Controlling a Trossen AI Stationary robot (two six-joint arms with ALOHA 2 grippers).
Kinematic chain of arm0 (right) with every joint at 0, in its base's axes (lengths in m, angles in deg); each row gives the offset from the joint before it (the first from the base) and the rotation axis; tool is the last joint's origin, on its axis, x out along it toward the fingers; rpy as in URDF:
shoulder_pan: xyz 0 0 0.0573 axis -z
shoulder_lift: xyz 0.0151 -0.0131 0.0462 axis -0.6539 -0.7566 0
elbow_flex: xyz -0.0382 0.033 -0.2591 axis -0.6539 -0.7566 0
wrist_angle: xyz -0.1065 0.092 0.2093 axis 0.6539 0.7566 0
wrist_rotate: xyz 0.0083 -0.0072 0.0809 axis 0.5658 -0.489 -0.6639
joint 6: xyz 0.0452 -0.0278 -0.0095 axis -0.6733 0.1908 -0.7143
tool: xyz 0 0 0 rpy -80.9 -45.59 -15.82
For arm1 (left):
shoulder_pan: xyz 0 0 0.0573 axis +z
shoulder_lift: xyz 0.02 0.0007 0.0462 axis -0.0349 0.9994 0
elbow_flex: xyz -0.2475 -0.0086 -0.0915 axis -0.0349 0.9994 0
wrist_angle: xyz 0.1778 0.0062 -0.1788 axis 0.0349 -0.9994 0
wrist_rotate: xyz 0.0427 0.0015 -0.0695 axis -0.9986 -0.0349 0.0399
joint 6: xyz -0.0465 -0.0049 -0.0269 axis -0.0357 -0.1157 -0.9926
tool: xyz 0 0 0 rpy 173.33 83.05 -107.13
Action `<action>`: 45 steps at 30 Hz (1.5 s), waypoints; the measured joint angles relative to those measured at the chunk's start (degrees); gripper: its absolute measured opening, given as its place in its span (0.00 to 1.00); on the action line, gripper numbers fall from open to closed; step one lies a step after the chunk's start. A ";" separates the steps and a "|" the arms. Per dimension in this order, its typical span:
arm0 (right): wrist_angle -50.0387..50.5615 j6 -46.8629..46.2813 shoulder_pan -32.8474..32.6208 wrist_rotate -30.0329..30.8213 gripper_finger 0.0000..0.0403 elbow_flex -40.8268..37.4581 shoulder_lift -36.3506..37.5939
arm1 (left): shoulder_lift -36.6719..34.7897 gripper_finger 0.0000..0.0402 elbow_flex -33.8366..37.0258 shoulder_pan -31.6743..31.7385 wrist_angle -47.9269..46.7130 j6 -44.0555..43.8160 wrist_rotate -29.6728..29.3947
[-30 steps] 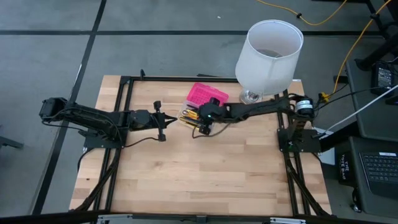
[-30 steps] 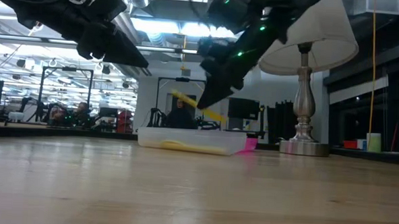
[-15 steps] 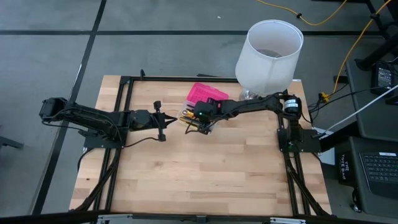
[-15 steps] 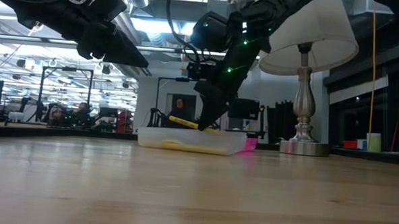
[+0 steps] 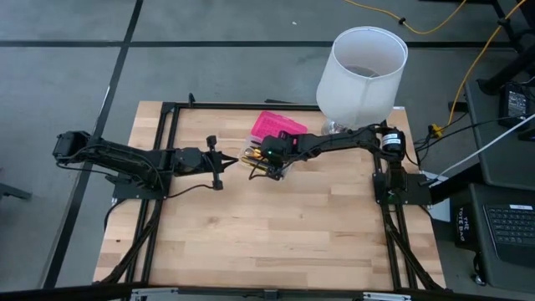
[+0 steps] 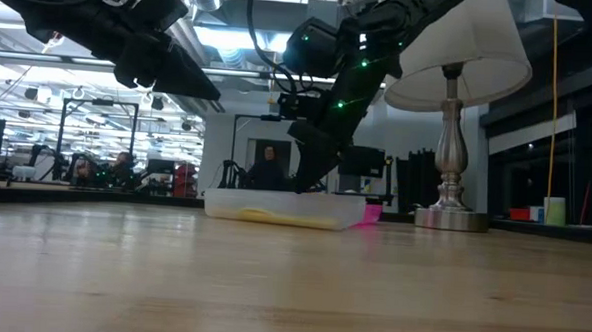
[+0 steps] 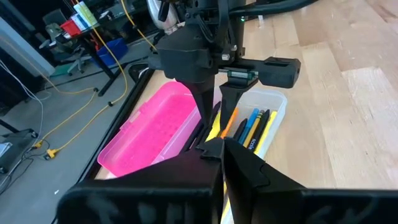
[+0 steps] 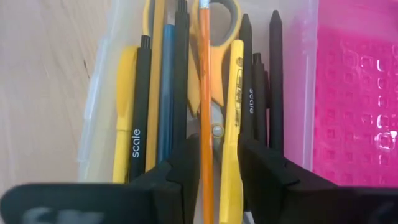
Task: Pick & place school supplies into a supply box
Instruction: Close the pink supply box
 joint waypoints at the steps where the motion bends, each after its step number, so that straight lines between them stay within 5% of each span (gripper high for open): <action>1: 0.10 0.00 0.00 0.00 0.28 0.00 0.00 | 0.00 0.01 0.00 0.00 0.00 0.00 0.00; 7: 3.10 0.04 -0.28 0.56 0.23 0.00 2.45 | 0.00 0.00 0.00 0.00 -0.04 0.00 -0.02; 19: 13.92 -7.82 -6.45 16.80 0.02 0.00 8.41 | 0.00 0.00 0.00 0.00 -0.36 0.00 -0.06; 25: 16.62 -20.58 -10.40 23.48 0.06 -4.70 8.48 | 0.00 0.01 0.00 0.00 -1.75 -0.05 0.00; 33: 8.79 -37.02 -16.12 33.02 0.06 -14.77 8.48 | 0.00 0.01 0.02 -0.04 -3.54 -2.26 0.09; 45: -14.10 -32.11 -18.13 33.33 0.05 -30.16 19.25 | 0.00 0.01 0.02 -0.04 -3.76 -4.66 0.52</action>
